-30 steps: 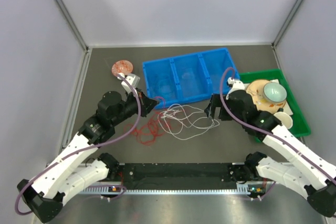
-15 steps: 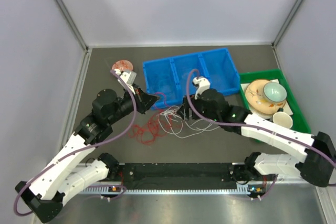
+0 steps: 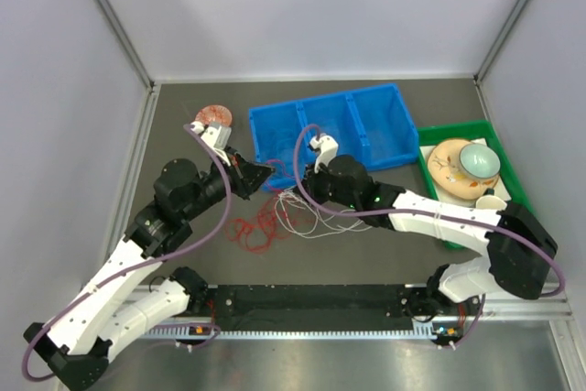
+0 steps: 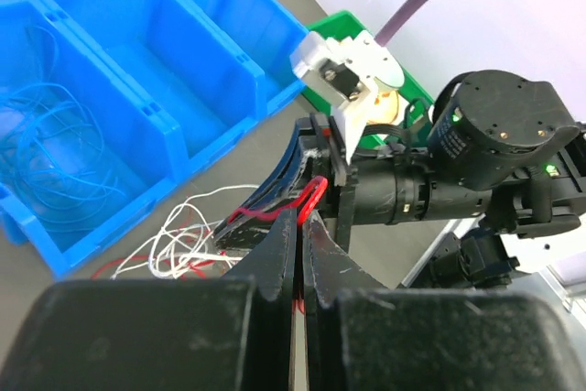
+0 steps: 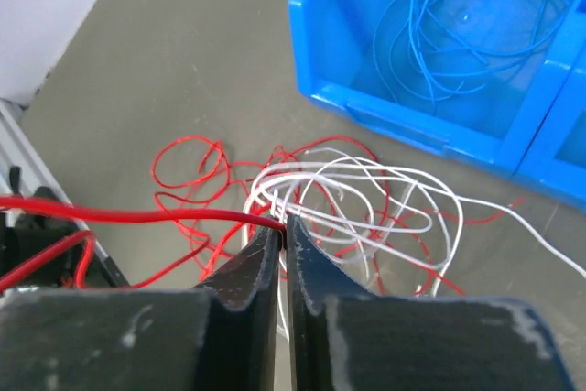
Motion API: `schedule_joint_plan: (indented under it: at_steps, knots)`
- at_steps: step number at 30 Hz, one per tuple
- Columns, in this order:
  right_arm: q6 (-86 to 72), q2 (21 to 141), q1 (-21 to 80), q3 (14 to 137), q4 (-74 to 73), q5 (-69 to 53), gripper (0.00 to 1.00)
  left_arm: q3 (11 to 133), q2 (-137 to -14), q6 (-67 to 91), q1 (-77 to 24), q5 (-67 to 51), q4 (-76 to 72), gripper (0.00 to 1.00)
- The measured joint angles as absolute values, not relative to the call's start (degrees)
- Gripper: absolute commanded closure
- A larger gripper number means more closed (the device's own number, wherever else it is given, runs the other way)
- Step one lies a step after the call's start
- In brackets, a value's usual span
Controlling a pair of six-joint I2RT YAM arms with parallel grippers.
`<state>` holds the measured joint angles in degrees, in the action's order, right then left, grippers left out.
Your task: Untangle the cables
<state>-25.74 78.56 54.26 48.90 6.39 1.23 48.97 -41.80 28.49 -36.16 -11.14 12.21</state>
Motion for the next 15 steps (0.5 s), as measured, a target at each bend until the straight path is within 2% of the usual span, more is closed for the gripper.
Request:
schedule_joint_plan:
  at_steps: [5, 15]
  knots:
    - [-25.5, 75.61, 54.33, 49.08, 5.39, 4.45, 1.0, 48.99, -39.51, 26.35, -36.16, -7.03, 13.28, 1.0]
    - [-20.01, 49.21, 55.02, 62.96, -10.83, 11.6, 1.0, 50.28, -37.74, 22.81, -36.97, 8.6, 17.8, 1.0]
